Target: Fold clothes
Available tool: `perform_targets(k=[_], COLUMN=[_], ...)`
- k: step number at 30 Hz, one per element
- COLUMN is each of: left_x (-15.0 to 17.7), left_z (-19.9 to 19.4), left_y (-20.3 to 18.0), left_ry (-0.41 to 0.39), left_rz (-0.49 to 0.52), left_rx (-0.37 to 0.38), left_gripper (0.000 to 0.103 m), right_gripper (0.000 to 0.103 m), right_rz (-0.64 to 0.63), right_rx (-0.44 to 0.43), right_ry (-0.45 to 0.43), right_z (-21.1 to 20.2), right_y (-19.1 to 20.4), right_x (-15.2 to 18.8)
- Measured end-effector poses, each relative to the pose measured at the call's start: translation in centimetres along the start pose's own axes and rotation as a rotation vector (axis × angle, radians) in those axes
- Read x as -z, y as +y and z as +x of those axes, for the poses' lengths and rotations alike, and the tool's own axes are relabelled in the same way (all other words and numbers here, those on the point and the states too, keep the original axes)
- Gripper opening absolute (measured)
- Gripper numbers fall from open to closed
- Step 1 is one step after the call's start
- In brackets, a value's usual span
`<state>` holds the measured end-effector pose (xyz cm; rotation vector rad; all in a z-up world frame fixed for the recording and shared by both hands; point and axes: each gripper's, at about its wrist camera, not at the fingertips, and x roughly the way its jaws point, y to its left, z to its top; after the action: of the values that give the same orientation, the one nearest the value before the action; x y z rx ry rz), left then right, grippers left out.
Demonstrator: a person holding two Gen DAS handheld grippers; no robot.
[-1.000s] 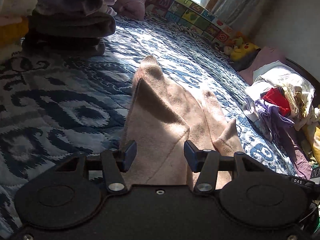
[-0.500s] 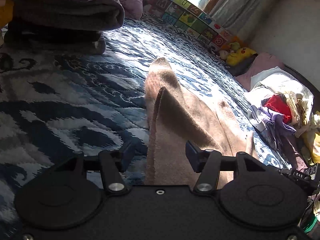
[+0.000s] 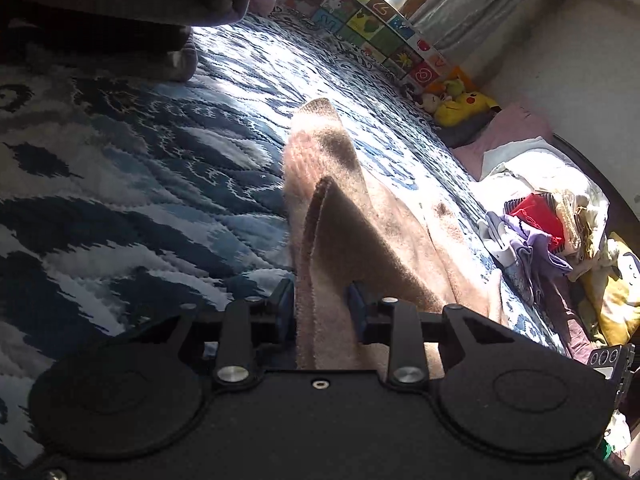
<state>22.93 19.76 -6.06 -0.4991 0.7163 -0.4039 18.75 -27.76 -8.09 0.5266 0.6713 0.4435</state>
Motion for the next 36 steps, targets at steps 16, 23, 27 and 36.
perform_targets(k=[16, 23, 27, 36], left_x=[1.5, 1.9, 1.5, 3.9], left_z=[-9.2, -15.0, -17.1, -14.0], left_y=[-5.0, -7.4, -7.7, 0.6], left_ry=[-0.300, -0.435, -0.441, -0.166], left_rz=[0.131, 0.153, 0.185, 0.077], left_rx=[-0.226, -0.374, -0.483, -0.740], left_gripper=[0.006, 0.005, 0.003, 0.008], right_gripper=[0.069, 0.069, 0.070, 0.071], right_rz=[-0.002, -0.007, -0.010, -0.024], right_rx=[0.000, 0.005, 0.010, 0.019], right_ry=[-0.020, -0.019, -0.017, -0.012], right_z=[0.0, -0.1, -0.1, -0.1], right_y=[0.0, 0.1, 0.2, 0.4], right_x=[0.2, 0.2, 0.2, 0.2])
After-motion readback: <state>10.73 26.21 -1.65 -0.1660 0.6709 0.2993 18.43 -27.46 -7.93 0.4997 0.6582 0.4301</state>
